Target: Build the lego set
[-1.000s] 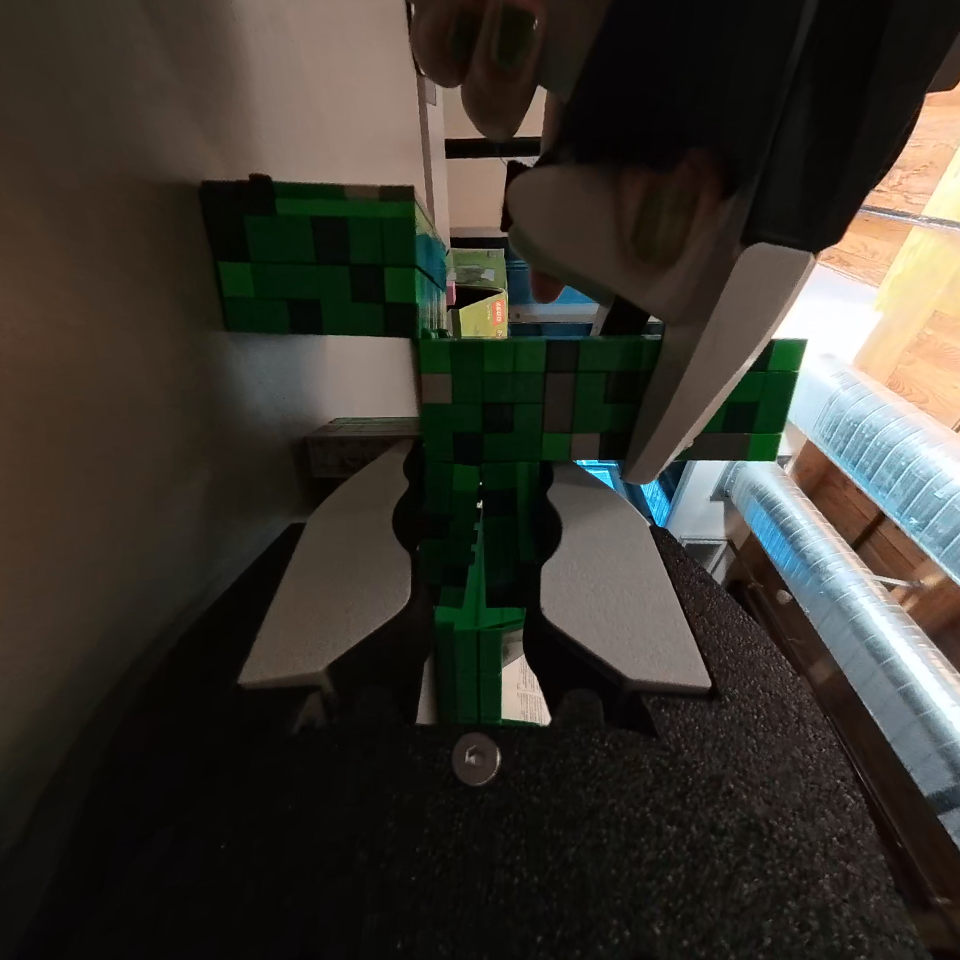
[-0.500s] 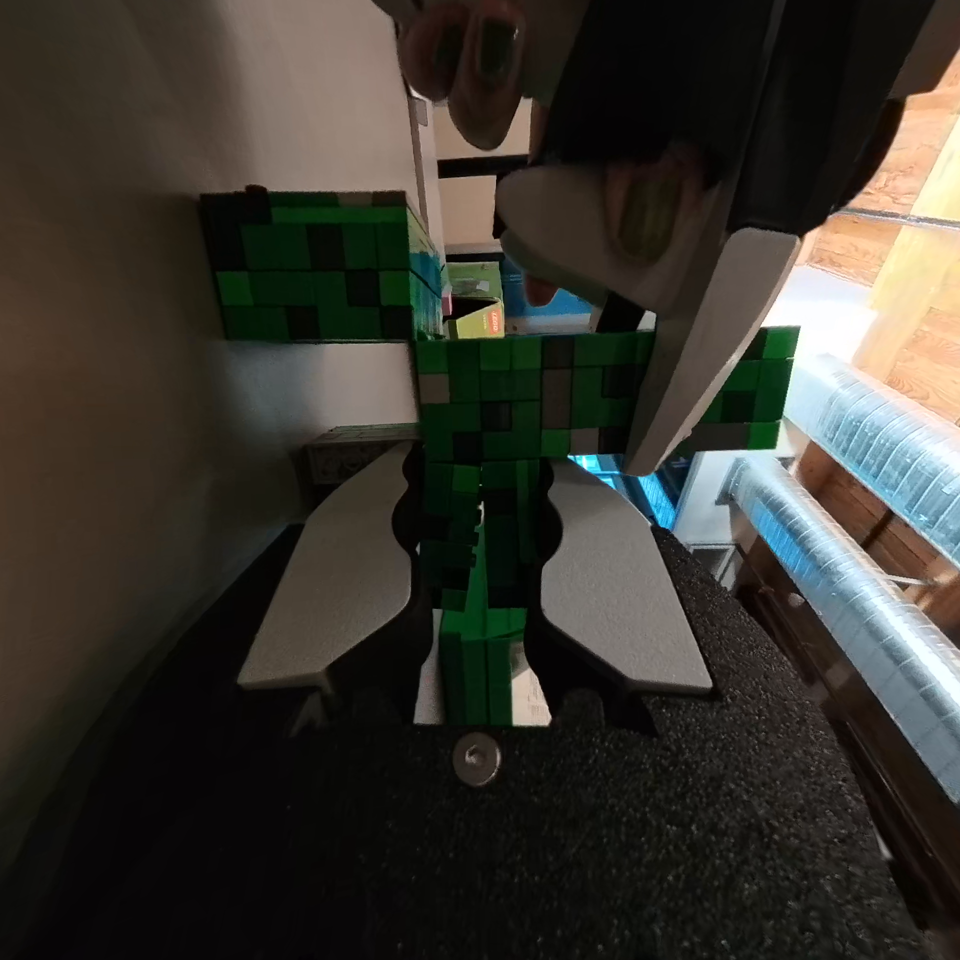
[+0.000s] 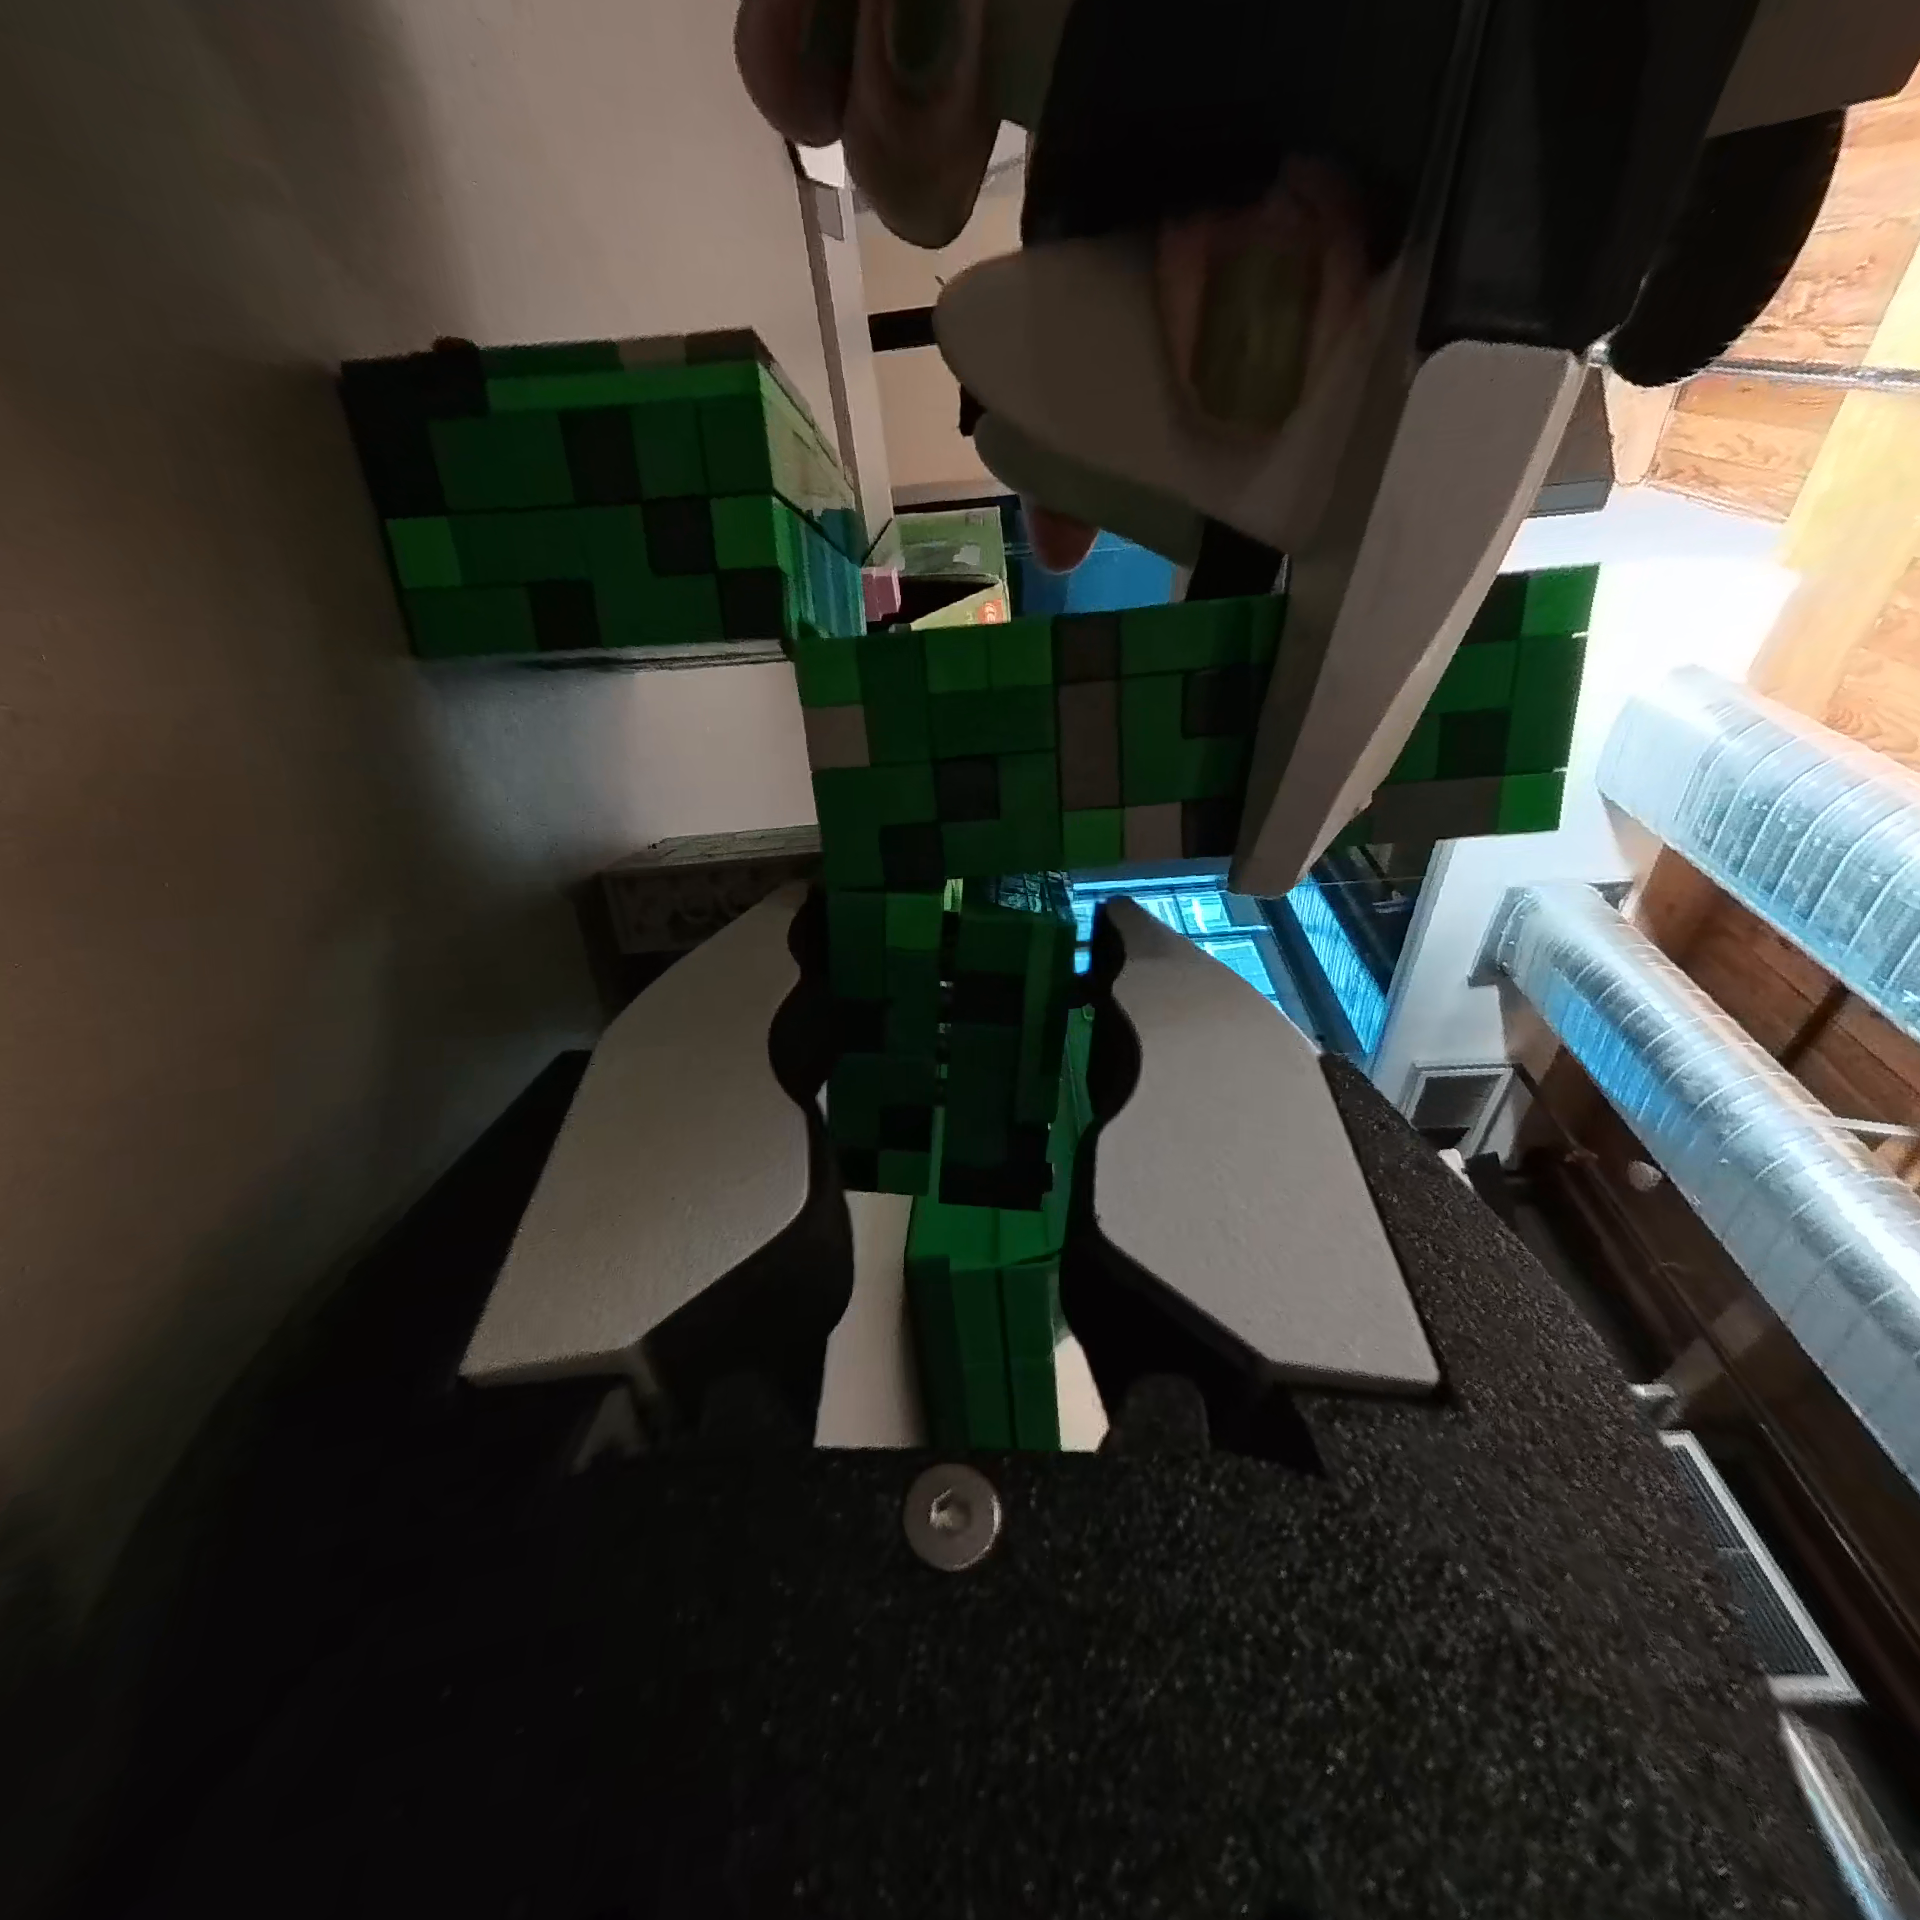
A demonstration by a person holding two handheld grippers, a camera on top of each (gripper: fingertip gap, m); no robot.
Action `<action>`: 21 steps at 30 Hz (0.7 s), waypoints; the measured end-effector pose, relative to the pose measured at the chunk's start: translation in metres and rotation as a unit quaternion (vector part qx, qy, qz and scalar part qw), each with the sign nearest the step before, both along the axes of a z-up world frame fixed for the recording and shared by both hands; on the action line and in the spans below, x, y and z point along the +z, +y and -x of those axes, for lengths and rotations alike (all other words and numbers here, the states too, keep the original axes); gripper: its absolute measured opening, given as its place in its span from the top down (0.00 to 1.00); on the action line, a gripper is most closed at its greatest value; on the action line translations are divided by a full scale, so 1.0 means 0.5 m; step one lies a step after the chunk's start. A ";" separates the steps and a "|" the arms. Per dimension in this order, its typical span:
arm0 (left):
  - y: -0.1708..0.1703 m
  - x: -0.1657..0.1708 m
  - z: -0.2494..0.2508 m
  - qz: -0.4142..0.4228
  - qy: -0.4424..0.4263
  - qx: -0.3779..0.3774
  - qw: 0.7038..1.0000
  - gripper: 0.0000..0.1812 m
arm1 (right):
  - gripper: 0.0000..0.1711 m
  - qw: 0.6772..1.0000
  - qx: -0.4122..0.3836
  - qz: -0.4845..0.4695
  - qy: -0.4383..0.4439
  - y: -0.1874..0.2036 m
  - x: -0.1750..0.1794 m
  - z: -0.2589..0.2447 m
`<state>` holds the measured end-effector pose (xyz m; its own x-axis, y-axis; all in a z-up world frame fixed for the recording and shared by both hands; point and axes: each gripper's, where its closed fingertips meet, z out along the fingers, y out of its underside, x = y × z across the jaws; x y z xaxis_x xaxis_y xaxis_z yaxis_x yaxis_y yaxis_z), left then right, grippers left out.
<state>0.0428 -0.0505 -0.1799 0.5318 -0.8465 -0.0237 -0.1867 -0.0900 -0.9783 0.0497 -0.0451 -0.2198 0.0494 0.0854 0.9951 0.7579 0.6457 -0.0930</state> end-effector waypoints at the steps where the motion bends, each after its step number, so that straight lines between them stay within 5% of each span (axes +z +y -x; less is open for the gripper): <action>1: 0.000 0.000 0.000 0.000 0.000 0.000 1.000 0.56 | 0.71 1.000 -0.004 0.000 0.001 0.002 0.000 -0.004; 9: -0.001 0.001 0.000 0.001 -0.002 -0.002 1.000 0.56 | 0.63 0.999 -0.025 0.033 -0.002 0.033 -0.018 -0.050; 21: -0.002 0.002 0.000 0.000 -0.004 -0.003 1.000 0.56 | 0.73 0.998 -0.051 0.013 -0.020 0.037 -0.014 -0.043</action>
